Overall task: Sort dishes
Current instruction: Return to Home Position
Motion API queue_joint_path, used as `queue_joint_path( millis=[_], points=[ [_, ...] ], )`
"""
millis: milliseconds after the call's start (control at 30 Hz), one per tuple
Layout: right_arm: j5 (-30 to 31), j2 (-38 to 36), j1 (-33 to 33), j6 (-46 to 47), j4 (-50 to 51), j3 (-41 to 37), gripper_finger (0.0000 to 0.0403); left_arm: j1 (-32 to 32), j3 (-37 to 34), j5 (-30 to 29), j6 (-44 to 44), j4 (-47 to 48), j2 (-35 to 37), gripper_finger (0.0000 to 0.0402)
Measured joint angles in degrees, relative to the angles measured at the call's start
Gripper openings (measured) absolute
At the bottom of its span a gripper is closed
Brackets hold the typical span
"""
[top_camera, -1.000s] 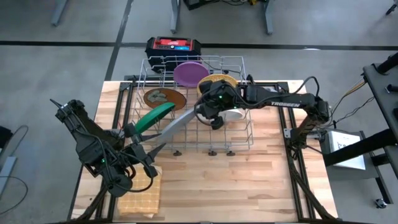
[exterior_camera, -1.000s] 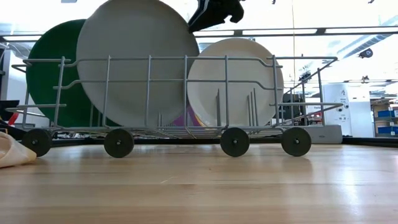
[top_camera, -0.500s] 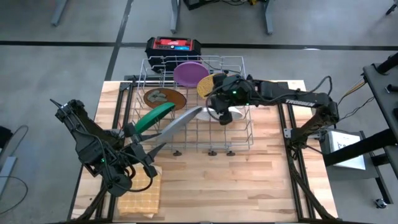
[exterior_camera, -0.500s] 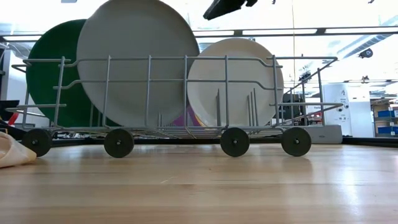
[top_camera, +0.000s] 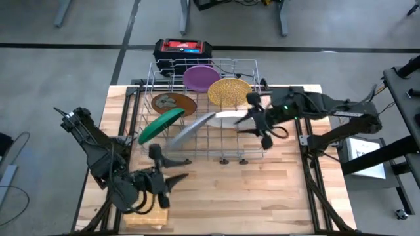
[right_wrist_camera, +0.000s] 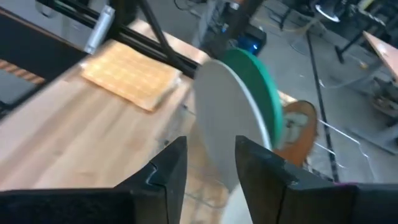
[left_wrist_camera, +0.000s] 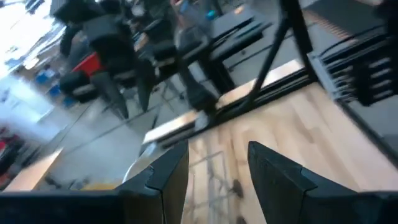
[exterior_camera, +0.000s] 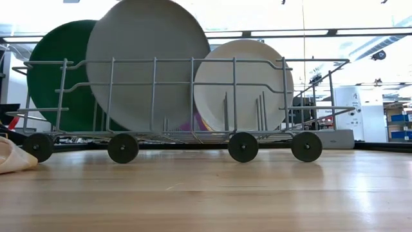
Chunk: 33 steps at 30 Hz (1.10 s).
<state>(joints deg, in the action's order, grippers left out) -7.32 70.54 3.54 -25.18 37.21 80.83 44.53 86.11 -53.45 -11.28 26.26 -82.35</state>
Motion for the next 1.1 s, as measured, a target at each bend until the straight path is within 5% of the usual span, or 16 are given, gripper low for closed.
queue_joint_path(
  millis=[67, 233, 400, 667, 900, 1000, 1100],
  points=[
    [1.6, -1.7, 2.3, 0.9, -1.3, -2.3, 0.0110, -0.4, 0.0, 1.2, -2.7, -2.4, -0.1, 0.0155],
    [10.9, -5.2, 7.1, 2.7, -3.2, -8.0, 0.0102, -0.4, 0.0, -9.5, -3.2, -2.4, 0.7, 0.0155],
    [13.8, -7.9, 9.3, 6.6, -3.3, -11.9, 0.0104, -0.4, 0.0, -13.3, -3.2, -1.9, 1.1, 0.0155],
    [16.5, -10.8, 9.6, 8.3, -3.3, -16.4, 0.0101, -0.3, 0.0, -13.4, -1.7, 0.9, 1.5, 0.0155],
    [16.9, -13.8, 9.6, 10.0, -4.1, -21.6, 0.0096, 0.3, 0.0, -12.8, 13.9, 21.1, 3.5, 0.0155],
    [16.9, -15.4, 9.6, 8.9, -9.5, -25.4, 0.0095, -0.9, -0.2, -10.2, 17.8, 23.7, 4.4, 0.0155],
    [14.9, -16.0, 9.5, 5.9, -20.2, -29.9, 0.0095, -3.5, -0.7, -4.7, 12.4, 20.4, 4.5, 0.0155]
  ],
)
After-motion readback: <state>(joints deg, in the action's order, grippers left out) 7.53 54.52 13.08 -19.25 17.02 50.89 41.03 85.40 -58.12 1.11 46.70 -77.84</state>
